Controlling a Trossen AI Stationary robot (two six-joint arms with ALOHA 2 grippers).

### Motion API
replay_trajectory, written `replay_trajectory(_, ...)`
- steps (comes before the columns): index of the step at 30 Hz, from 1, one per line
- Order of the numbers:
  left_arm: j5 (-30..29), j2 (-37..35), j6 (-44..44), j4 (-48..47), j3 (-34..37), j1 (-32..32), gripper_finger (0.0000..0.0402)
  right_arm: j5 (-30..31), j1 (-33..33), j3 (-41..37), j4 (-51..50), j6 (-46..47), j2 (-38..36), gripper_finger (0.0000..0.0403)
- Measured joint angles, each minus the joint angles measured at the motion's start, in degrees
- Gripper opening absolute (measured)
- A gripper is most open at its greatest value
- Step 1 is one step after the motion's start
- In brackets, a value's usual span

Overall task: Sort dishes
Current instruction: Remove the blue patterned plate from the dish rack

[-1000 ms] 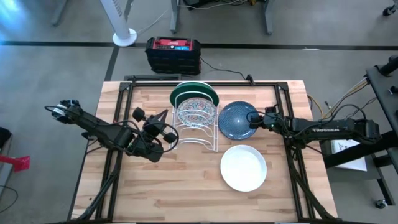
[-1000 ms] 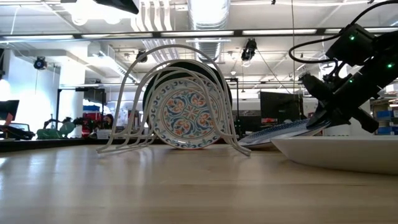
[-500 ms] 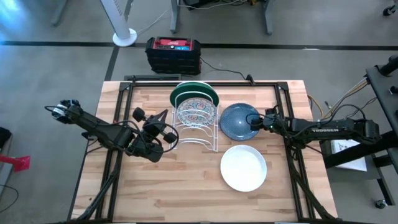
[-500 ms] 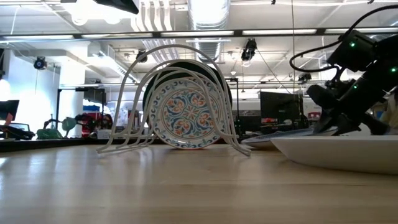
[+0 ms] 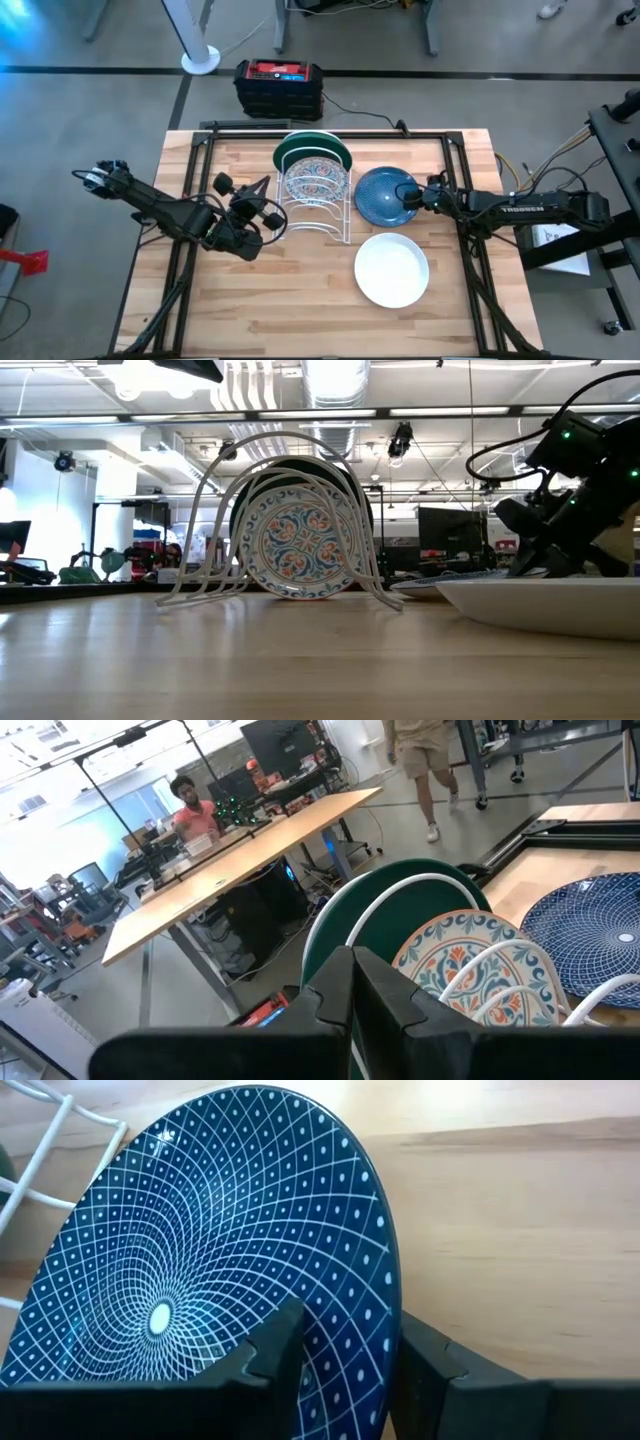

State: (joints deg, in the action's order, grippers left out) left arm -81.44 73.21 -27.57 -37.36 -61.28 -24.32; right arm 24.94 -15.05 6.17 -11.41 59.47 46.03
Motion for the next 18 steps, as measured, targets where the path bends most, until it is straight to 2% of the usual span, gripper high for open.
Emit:
replay_trajectory(10,0.01,0.0,0.0,0.0,0.01,0.02,0.0,-0.95,0.0,0.1,-2.05,1.54,-0.05,0.0111)
replay_trajectory(18,0.13,0.0,0.0,0.0,0.0,0.02,0.0,-1.71,0.02,0.09,-2.98,1.37,-0.01,0.0161)
